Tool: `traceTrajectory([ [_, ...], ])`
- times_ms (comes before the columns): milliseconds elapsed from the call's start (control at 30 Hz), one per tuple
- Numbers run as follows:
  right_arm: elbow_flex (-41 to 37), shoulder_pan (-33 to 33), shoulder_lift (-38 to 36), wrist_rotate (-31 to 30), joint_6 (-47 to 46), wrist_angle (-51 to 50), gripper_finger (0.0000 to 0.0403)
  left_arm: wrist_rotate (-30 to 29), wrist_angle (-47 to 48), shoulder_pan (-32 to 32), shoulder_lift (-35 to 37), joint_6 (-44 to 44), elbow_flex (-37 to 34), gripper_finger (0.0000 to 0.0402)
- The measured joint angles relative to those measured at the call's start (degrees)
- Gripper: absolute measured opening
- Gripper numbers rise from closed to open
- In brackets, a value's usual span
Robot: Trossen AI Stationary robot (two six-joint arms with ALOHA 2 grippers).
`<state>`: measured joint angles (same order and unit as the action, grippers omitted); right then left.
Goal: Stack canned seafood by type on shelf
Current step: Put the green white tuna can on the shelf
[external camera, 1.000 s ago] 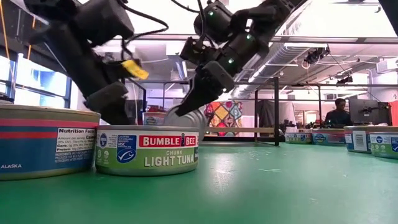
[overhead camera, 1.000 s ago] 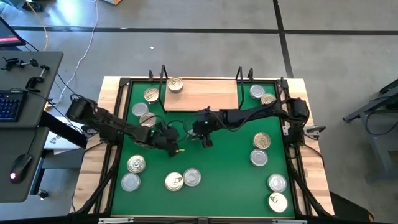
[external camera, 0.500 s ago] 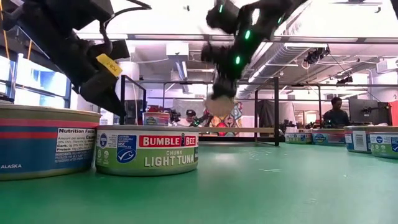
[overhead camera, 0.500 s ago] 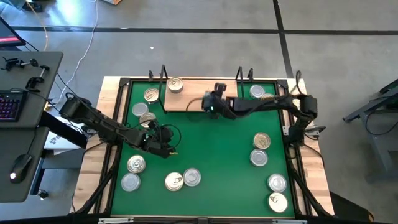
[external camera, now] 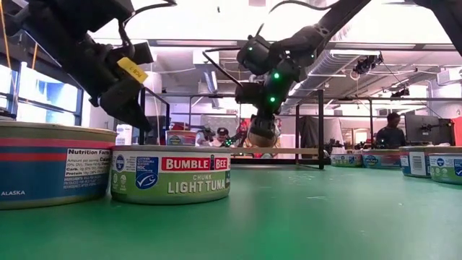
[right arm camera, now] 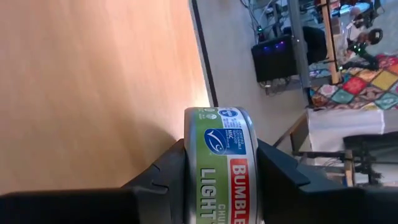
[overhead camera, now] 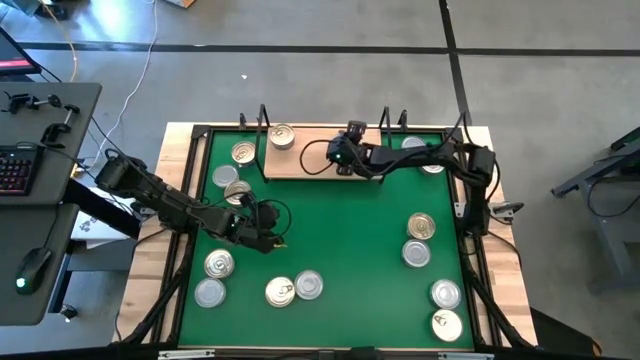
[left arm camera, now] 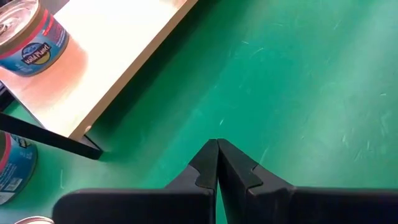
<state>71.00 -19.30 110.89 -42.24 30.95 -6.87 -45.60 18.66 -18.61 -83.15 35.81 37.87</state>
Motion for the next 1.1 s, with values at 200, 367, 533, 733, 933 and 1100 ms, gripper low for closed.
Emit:
traceTrajectory([
  [200,-0.2,-0.2,0.2,3.2,-0.7,-1.8,0.0192,0.0,-0.8,-0.1,0.0,0.0,0.0,0.0],
  [367,-0.1,-0.2,0.0,8.9,-2.8,-2.8,0.0239,0.1,-0.8,-0.2,0.0,0.0,0.0,0.0],
  [533,-0.2,-0.3,-0.7,8.9,-2.8,-5.1,0.0239,0.2,-0.9,-0.2,0.0,-0.4,0.0,0.0],
  [733,-0.2,-2.6,-6.1,15.7,-7.7,-7.5,0.0211,0.2,-1.3,-0.2,0.0,-0.6,0.0,0.0],
  [933,-0.1,-6.8,-9.8,22.9,-17.8,-8.0,0.0144,0.3,-3.1,-0.2,0.0,-2.7,0.0,0.0],
  [1100,-0.1,-9.8,-9.0,28.9,-22.1,-8.6,0.0067,0.3,-4.5,-0.2,0.0,-3.6,0.0,0.0],
])
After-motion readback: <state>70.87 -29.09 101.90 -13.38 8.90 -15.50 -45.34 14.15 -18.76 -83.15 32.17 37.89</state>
